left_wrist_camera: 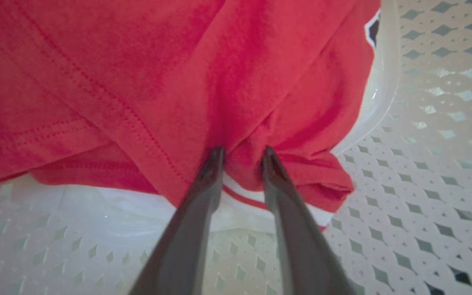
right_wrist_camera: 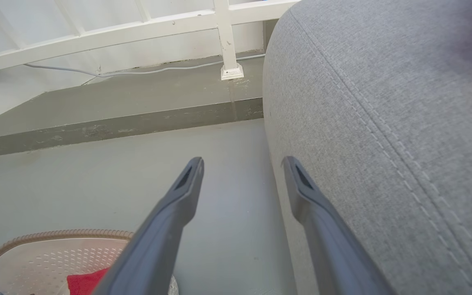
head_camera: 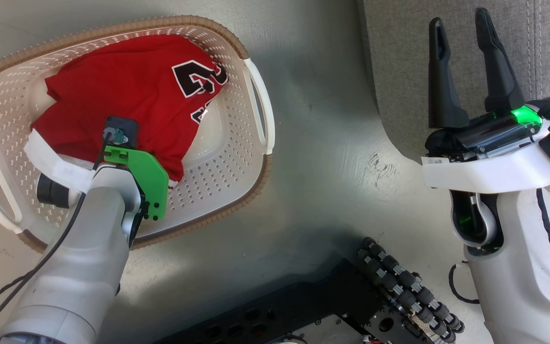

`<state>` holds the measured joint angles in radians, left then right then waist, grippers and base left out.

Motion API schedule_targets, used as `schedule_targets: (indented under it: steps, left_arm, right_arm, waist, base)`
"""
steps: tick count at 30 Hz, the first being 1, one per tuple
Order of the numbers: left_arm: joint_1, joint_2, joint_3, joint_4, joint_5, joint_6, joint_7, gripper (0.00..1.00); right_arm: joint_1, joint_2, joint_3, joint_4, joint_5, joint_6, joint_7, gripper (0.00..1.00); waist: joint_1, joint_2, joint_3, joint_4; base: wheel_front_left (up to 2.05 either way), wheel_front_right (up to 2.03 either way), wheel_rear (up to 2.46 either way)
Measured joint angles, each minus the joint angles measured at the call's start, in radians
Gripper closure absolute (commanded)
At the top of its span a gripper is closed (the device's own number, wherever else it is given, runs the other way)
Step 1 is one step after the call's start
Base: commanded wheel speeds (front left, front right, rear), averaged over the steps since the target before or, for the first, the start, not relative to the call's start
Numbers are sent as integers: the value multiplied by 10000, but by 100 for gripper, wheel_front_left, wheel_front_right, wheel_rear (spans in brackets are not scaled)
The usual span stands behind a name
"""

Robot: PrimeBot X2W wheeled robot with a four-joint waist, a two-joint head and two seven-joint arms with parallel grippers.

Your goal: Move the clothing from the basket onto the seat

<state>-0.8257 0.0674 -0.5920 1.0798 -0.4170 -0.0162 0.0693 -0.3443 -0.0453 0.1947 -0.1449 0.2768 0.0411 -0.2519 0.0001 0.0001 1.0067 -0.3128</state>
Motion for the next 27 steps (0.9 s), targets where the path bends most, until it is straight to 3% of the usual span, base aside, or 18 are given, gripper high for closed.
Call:
schedule_targets:
  steps: [14, 27]
  left_arm:
    - [-305, -138, 44, 349, -111, 61, -568, 100]
    - [-299, -215, -265, 75, -173, -646, -1747, 100]
  right_arm:
    - [-399, 2, -25, 92, -2, 2, -31, 0]
    - [-425, -38, -286, 606, -311, 27, -35, 0]
  waist:
    - [0, 0, -202, -7]
    - [-1, 0, -1348, 236]
  base:
    - [0, 0, 0]
    - [0, 0, 0]
